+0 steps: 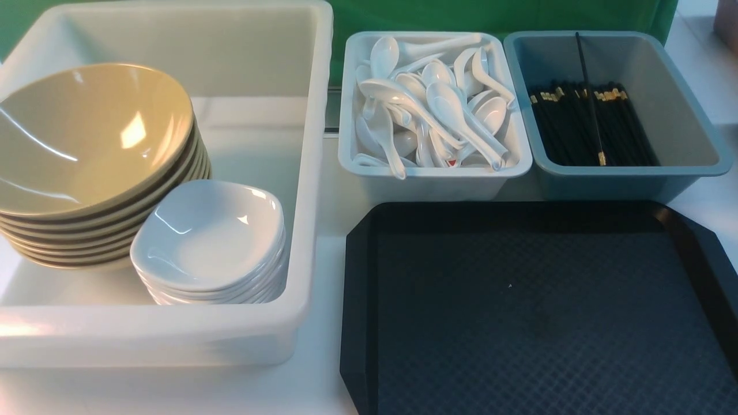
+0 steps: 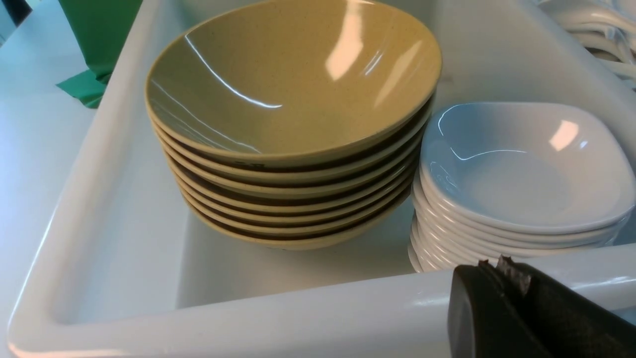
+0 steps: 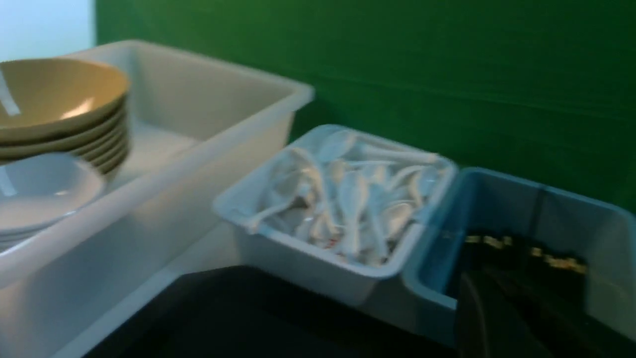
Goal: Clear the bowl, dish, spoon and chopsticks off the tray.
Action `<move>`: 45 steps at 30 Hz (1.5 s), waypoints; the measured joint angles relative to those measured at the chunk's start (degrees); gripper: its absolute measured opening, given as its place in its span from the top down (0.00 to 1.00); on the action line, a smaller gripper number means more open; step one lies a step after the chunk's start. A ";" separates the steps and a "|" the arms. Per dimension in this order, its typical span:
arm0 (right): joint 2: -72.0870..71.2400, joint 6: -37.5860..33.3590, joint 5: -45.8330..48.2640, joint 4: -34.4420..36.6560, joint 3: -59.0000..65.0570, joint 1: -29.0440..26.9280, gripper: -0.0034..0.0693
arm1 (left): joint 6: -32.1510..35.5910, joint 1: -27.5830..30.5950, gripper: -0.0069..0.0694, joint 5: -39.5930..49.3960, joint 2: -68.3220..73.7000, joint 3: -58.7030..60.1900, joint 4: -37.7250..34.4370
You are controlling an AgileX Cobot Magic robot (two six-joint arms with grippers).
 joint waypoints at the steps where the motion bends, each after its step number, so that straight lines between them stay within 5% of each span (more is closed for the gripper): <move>1: -2.21 0.08 -2.13 -0.02 2.71 -3.33 0.91 | 0.00 0.00 0.92 0.00 0.00 0.00 0.00; 7: -13.02 2.81 -3.89 -0.12 16.12 -20.92 0.91 | 0.00 0.00 0.92 0.00 0.00 0.00 0.00; 13: -19.79 5.97 -0.73 -0.12 25.59 -27.82 0.91 | 0.00 0.00 0.92 0.00 0.00 0.00 0.00; 45: -20.09 7.59 2.74 0.43 27.20 -26.23 0.91 | -0.05 0.00 0.92 0.25 0.00 0.00 -0.06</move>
